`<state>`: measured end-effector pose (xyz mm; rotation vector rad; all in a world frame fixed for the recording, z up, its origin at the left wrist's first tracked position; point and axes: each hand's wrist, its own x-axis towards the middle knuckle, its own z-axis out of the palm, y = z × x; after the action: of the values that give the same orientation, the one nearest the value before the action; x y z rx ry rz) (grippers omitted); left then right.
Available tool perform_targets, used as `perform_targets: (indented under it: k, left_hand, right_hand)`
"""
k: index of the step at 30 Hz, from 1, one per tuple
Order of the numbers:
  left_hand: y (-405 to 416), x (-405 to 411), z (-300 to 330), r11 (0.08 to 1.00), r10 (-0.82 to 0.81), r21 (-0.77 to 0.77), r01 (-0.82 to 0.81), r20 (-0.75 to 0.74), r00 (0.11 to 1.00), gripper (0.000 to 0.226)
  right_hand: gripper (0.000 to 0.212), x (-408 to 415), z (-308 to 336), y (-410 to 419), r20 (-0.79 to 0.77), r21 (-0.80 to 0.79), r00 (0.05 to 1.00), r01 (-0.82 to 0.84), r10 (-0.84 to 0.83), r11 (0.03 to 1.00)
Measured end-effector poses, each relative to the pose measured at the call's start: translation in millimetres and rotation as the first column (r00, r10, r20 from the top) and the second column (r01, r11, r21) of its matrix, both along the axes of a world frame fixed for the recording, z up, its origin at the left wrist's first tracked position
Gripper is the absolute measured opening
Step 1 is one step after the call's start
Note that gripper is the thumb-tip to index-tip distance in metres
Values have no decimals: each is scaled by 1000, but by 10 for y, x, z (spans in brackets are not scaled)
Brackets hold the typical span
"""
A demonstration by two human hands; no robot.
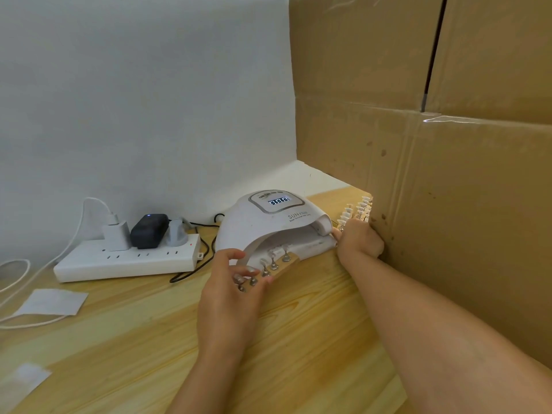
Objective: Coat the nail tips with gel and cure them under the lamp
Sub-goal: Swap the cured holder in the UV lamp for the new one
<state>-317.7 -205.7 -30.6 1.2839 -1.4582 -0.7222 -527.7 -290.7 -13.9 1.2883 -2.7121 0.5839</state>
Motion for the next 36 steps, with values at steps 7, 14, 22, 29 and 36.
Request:
perform_targets:
  k: [7,14,22,29,36]
  left_hand:
    - [-31,7,-11,1000,19,4,-19,9,1000,46]
    - [-40,8,-18,1000,18,-3,-18,38,999,46]
    - [-20,11,-3,999,-30,-8,31,82,996,45]
    - [-16,16,2,995,-100,-5,101,99,990,47]
    - [-5,1,6,980,-167,-88,179,131,977,54]
  right_hand:
    - [42,-11,-77,141,-61,-89,992,-113,108,990]
    - [51,43,-37,86,-66,7,992,-111,111,994]
    - [13,84,-10,538,84,-505,786,-496,612,706]
    - [34,117,91,760,72,-128,424,-894,903,430]
    - [18,71,123,826,179,-165,390,-893,903,418]
